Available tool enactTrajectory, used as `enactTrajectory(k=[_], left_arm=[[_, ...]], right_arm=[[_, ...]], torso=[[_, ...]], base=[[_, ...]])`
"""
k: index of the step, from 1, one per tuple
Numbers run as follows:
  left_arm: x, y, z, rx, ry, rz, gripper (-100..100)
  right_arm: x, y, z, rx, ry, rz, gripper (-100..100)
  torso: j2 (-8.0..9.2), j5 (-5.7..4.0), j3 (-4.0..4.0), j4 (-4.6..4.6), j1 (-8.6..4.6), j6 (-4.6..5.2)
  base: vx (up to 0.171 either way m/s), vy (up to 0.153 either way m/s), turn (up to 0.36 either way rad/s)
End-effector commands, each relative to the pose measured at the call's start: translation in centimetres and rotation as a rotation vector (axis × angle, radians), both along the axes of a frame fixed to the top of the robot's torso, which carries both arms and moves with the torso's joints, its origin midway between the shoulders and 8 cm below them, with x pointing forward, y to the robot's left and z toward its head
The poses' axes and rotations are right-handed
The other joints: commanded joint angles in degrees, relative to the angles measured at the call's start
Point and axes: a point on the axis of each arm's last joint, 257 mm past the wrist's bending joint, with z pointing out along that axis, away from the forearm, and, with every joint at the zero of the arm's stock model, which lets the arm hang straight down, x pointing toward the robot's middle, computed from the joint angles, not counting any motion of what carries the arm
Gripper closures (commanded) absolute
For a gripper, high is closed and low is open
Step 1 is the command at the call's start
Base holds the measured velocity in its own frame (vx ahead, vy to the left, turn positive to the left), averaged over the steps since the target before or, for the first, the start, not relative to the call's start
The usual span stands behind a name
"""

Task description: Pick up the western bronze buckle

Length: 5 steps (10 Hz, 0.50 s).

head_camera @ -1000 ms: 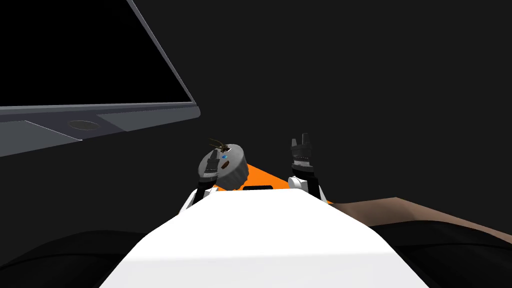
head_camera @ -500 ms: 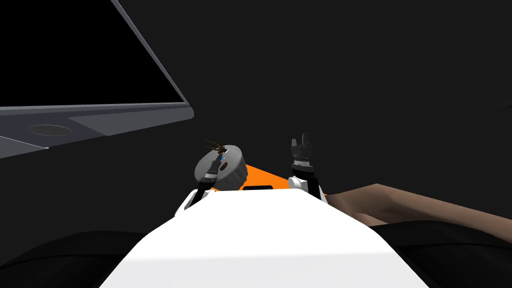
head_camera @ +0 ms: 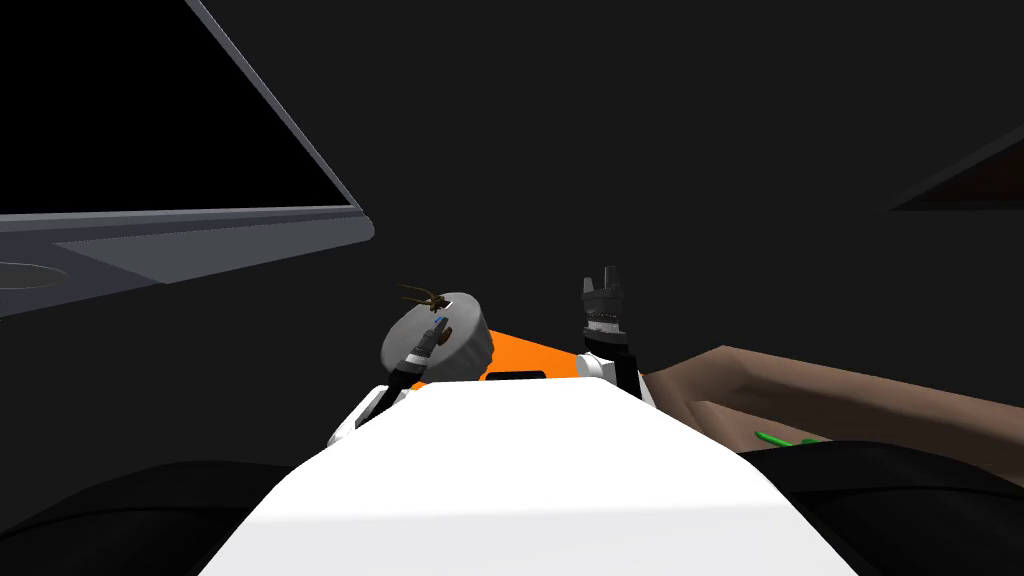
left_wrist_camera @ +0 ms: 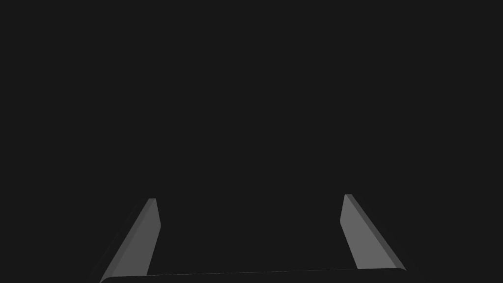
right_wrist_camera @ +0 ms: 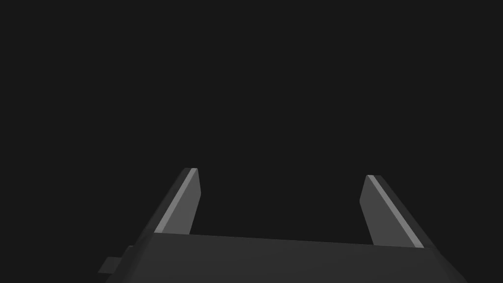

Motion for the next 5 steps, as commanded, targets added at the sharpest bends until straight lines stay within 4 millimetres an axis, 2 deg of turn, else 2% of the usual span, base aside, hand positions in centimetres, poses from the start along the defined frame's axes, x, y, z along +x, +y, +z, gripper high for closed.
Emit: enactTrajectory(k=[1, 3, 4, 5], left_arm=[[-0.1, 0.8, -1.8, 0.034, 0.041, 0.004, -100], [-0.7, 2.5, -5.1, 0.128, 0.126, -0.004, -100], [-0.7, 2.5, -5.1, 0.128, 0.126, -0.004, -100], [-1.0, 3.3, -6.5, 0.174, 0.164, -0.009, -100]], right_arm=[[0.0, 0.0, 0.0, 0.000, 0.000, 0.000, 0], [0.0, 0.0, 0.0, 0.000, 0.000, 0.000, 0], [0.0, 0.0, 0.0, 0.000, 0.000, 0.000, 0], [0.0, 0.0, 0.0, 0.000, 0.000, 0.000, 0]], torso=[[0.00, 0.00, 0.00, 0.00, 0.00, 0.00], [-0.07, -0.01, -0.04, -0.02, -0.10, 0.00], [-0.07, -0.02, -0.04, -0.01, -0.10, 0.01], [-0.08, -0.02, -0.05, -0.02, -0.12, -0.03]], base=[[-0.015, 0.048, -0.044], [-0.009, 0.037, -0.148], [-0.008, 0.036, -0.076], [-0.010, 0.032, -0.108]])
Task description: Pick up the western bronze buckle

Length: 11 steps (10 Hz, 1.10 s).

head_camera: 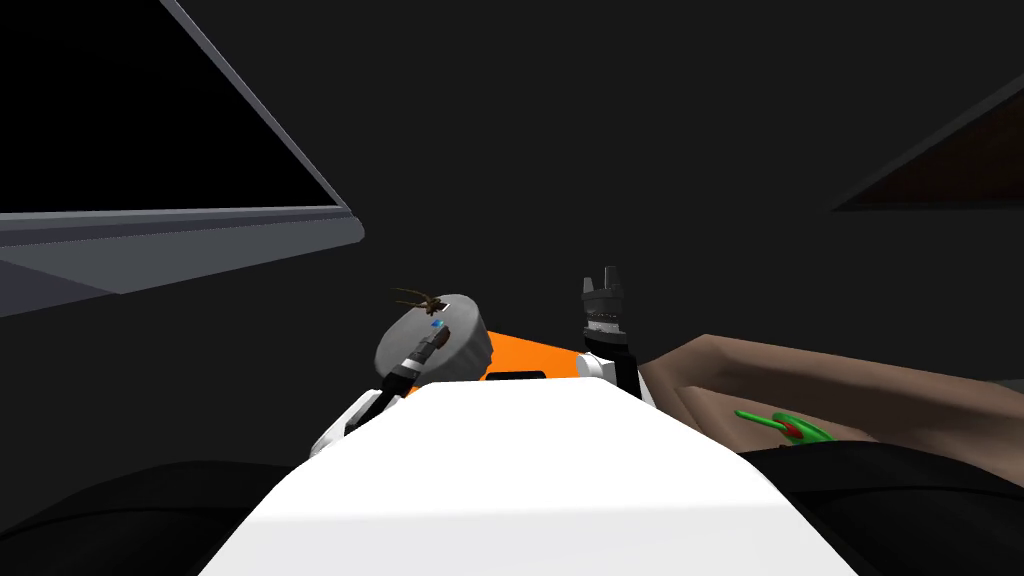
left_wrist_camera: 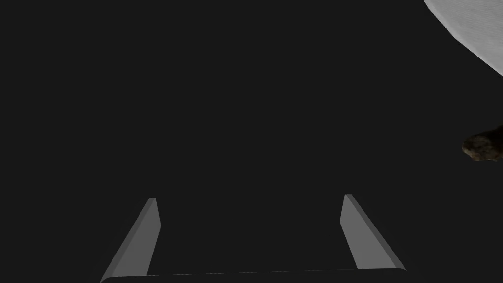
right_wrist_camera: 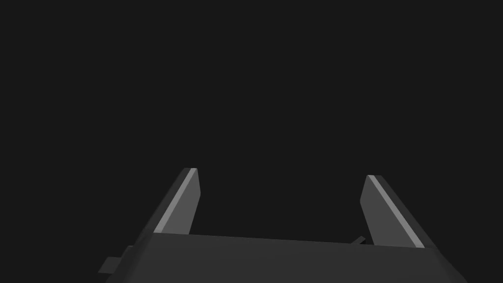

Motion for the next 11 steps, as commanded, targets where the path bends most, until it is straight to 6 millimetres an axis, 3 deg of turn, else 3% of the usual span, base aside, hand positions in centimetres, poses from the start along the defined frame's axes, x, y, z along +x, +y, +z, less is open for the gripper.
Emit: enactTrajectory(k=[1, 2, 3, 7, 11], left_arm=[[-0.1, 0.6, -1.1, 0.024, 0.023, -0.001, -100], [-0.6, 1.5, -2.6, 0.071, 0.064, -0.004, -100], [-0.6, 1.5, -2.6, 0.071, 0.064, -0.004, -100], [-2.4, 5.5, -7.8, 0.248, 0.218, -0.020, -100], [-3.6, 7.6, -10.1, 0.330, 0.292, -0.025, -100]], right_arm=[[0.0, 0.0, 0.0, 0.000, 0.000, 0.000, 0], [0.0, 0.0, 0.0, 0.000, 0.000, 0.000, 0], [0.0, 0.0, 0.0, 0.000, 0.000, 0.000, 0], [0.0, 0.0, 0.0, 0.000, 0.000, 0.000, 0], [0.0, 0.0, 0.0, 0.000, 0.000, 0.000, 0]], torso=[[0.00, 0.00, 0.00, 0.00, 0.00, 0.00], [0.00, 0.00, 0.00, 0.00, -0.03, -0.02], [0.00, -0.01, 0.00, 0.00, -0.01, 0.00], [-0.03, 0.02, -0.01, 0.00, 0.09, 0.00], [-0.03, 0.00, -0.01, 0.00, 0.00, -0.01]], base=[[-0.012, 0.026, -0.063], [-0.010, 0.031, -0.112], [-0.007, 0.032, -0.075], [-0.007, 0.048, -0.155], [-0.008, 0.033, -0.092]])
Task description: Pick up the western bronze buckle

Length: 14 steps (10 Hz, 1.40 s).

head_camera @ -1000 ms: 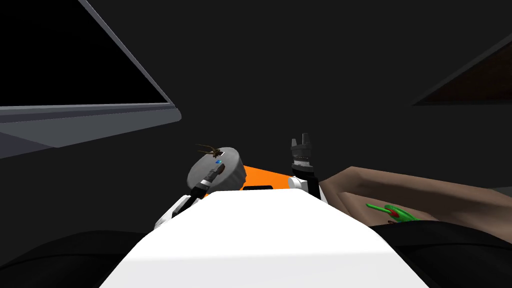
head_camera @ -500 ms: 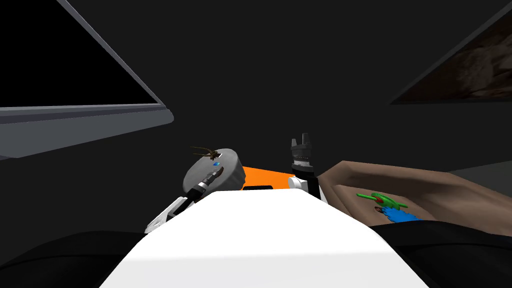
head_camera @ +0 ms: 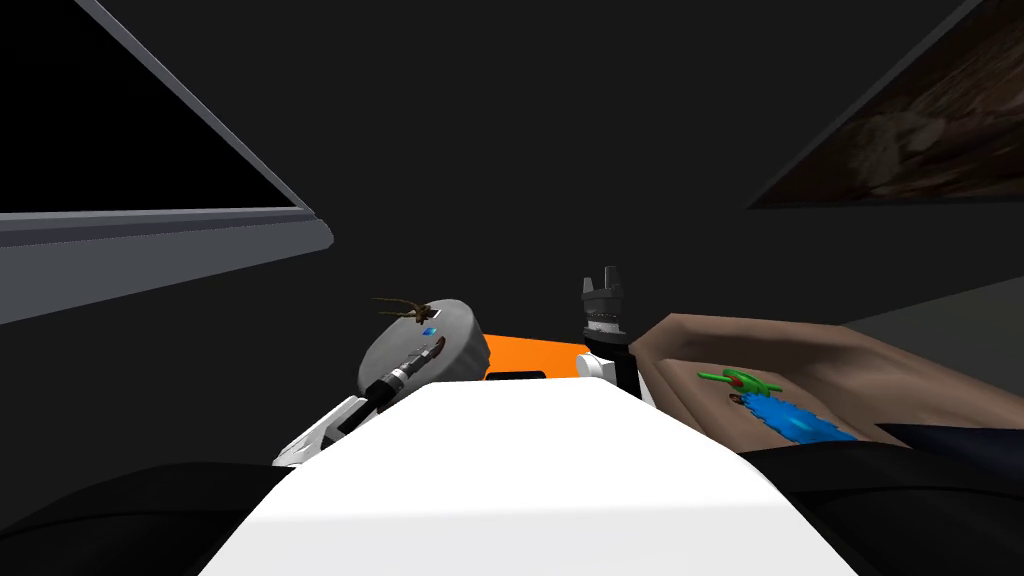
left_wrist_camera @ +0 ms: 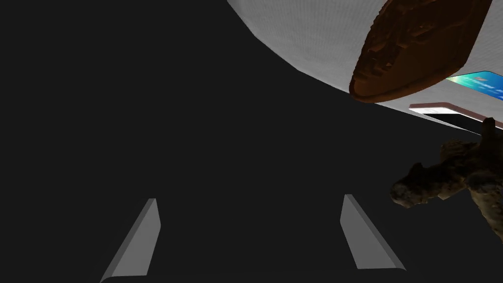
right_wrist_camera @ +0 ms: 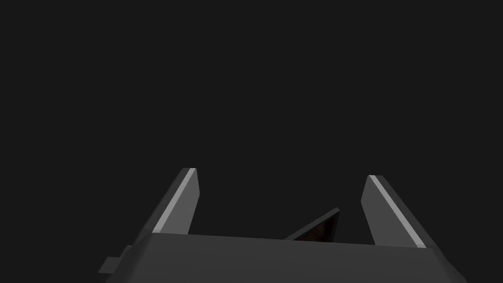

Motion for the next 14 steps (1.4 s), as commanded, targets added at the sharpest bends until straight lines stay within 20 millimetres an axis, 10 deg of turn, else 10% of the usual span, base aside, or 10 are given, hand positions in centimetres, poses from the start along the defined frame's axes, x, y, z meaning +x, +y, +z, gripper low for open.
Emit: enactTrajectory(k=[1, 10, 11, 12, 14], left_arm=[[-0.6, 1.0, -1.3, 0.045, 0.039, -0.005, -100], [-5.0, 5.8, -7.9, 0.286, 0.264, -0.044, -100], [-5.1, 5.9, -8.1, 0.290, 0.268, -0.044, 0], [-5.8, 6.8, -8.2, 0.313, 0.260, -0.057, -100], [-6.6, 7.1, -8.5, 0.305, 0.270, -0.062, -100]], right_arm=[[0.0, 0.0, 0.0, 0.000, 0.000, 0.000, 0], [0.0, 0.0, 0.0, 0.000, 0.000, 0.000, 0], [0.0, 0.0, 0.0, 0.000, 0.000, 0.000, 0], [0.0, 0.0, 0.0, 0.000, 0.000, 0.000, 0], [0.0, 0.0, 0.0, 0.000, 0.000, 0.000, 0]], torso=[[0.00, 0.00, 0.00, 0.00, 0.00, 0.00], [-0.10, -0.02, -0.06, -0.02, -0.10, -0.01], [-0.07, -0.03, -0.04, -0.02, -0.13, -0.02], [-0.05, -0.03, -0.03, -0.01, -0.14, -0.02], [-0.41, -0.04, -0.24, -0.09, -0.19, -0.02]], base=[[0.000, 0.027, -0.087], [0.006, 0.027, -0.121], [0.000, 0.000, 0.000], [0.107, 0.001, 0.073], [0.085, -0.021, 0.020]])
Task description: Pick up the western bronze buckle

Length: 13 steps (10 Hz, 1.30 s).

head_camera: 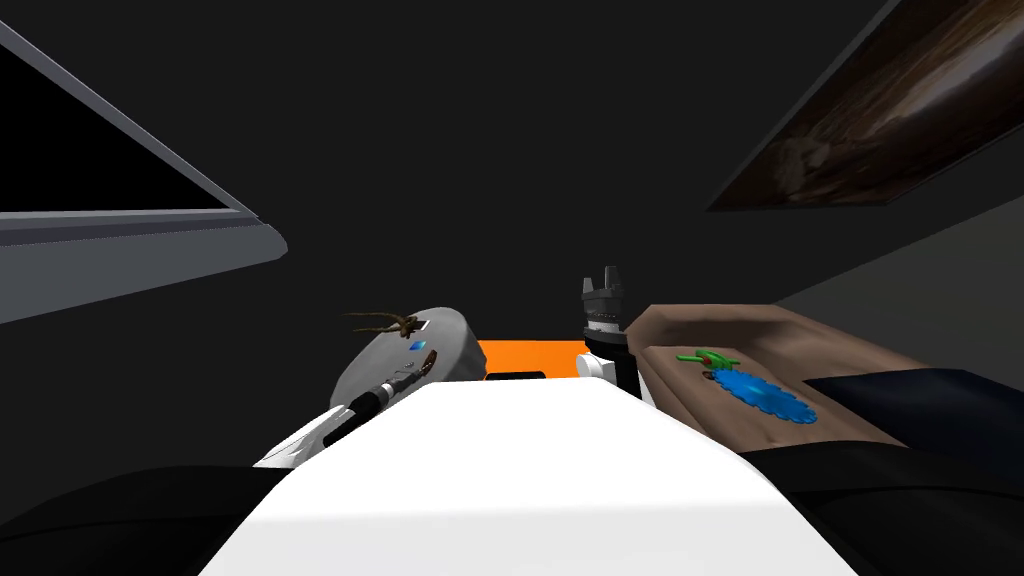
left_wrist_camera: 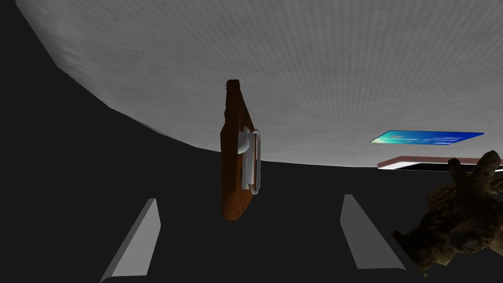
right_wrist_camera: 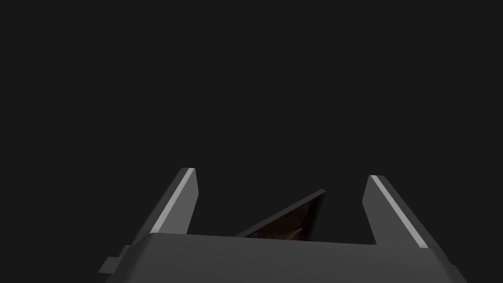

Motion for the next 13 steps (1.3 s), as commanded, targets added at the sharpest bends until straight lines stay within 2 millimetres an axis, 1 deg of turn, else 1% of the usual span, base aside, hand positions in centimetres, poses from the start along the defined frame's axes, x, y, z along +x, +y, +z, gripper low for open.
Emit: enactTrajectory(k=[1, 2, 3, 4, 5, 6, 7, 8, 9, 10, 11, 12, 13], left_arm=[[-0.8, 0.7, -0.2, 0.022, -0.007, -0.016, -100], [-1.7, 1.1, -0.5, 0.015, 0.005, -0.015, -100], [-2.0, 1.0, -0.5, 0.007, 0.005, -0.021, -100], [-2.2, 1.5, -0.4, 0.032, -0.008, -0.034, -100], [-3.2, 1.9, -0.8, 0.024, 0.005, -0.032, -100], [-3.7, 1.9, -0.9, 0.014, 0.009, -0.036, -100], [-4.7, 2.7, -1.1, 0.038, 0.009, -0.041, -100], [-5.5, 2.9, -1.3, 0.028, 0.018, -0.040, -100], [-5.6, 2.5, -1.2, 0.017, 0.013, -0.050, -100], [-6.5, 3.2, -1.3, 0.040, 0.010, -0.055, -100], [-7.4, 3.4, -1.5, 0.028, 0.020, -0.053, -100], [-7.5, 3.1, -1.4, 0.018, 0.014, -0.063, -100], [-8.4, 3.6, -1.5, 0.038, 0.011, -0.068, -100]], right_arm=[[0.0, 0.0, 0.0, 0.000, 0.000, 0.000, 0], [0.0, 0.0, 0.0, 0.000, 0.000, 0.000, 0], [0.0, 0.0, 0.0, 0.000, 0.000, 0.000, 0], [0.0, 0.0, 0.0, 0.000, 0.000, 0.000, 0], [0.0, 0.0, 0.0, 0.000, 0.000, 0.000, 0], [0.0, 0.0, 0.0, 0.000, 0.000, 0.000, 0], [0.0, 0.0, 0.0, 0.000, 0.000, 0.000, 0], [0.0, 0.0, 0.0, 0.000, 0.000, 0.000, 0], [0.0, 0.0, 0.0, 0.000, 0.000, 0.000, 0], [0.0, 0.0, 0.0, 0.000, 0.000, 0.000, 0], [0.0, 0.0, 0.0, 0.000, 0.000, 0.000, 0], [0.0, 0.0, 0.0, 0.000, 0.000, 0.000, 0], [0.0, 0.0, 0.0, 0.000, 0.000, 0.000, 0]], torso=[[0.00, 0.00, 0.00, 0.00, 0.00, 0.00], [-0.09, -0.02, -0.04, -0.01, -0.08, -0.02], [-0.12, -0.01, -0.07, -0.03, -0.02, -0.01], [0.00, 0.00, 0.00, 0.00, 0.07, 0.00], [-0.09, 0.01, -0.04, -0.01, 0.08, -0.02], [-0.15, 0.01, -0.09, -0.03, 0.04, 0.00], [-0.02, 0.00, -0.02, -0.01, 0.02, 0.00], [-0.10, 0.00, -0.05, -0.01, 0.00, -0.03], [-0.10, 0.00, -0.06, -0.02, 0.01, 0.00], [0.04, 0.00, 0.02, 0.01, 0.04, 0.01], [-0.03, -0.01, -0.01, 0.00, -0.03, -0.02], [-0.09, -0.01, -0.05, -0.02, 0.00, 0.00], [0.01, 0.00, 0.00, 0.00, 0.06, 0.01]], base=[[0.101, -0.047, 0.068], [0.110, -0.026, 0.047], [0.057, 0.000, -0.003], [0.098, -0.001, 0.067], [0.120, -0.018, 0.043], [0.061, -0.022, -0.005], [0.102, -0.024, 0.072], [0.104, -0.022, 0.042], [0.045, -0.013, -0.007], [0.086, -0.037, 0.075], [0.103, -0.027, 0.045], [0.060, -0.005, -0.013], [0.108, -0.032, 0.060]])
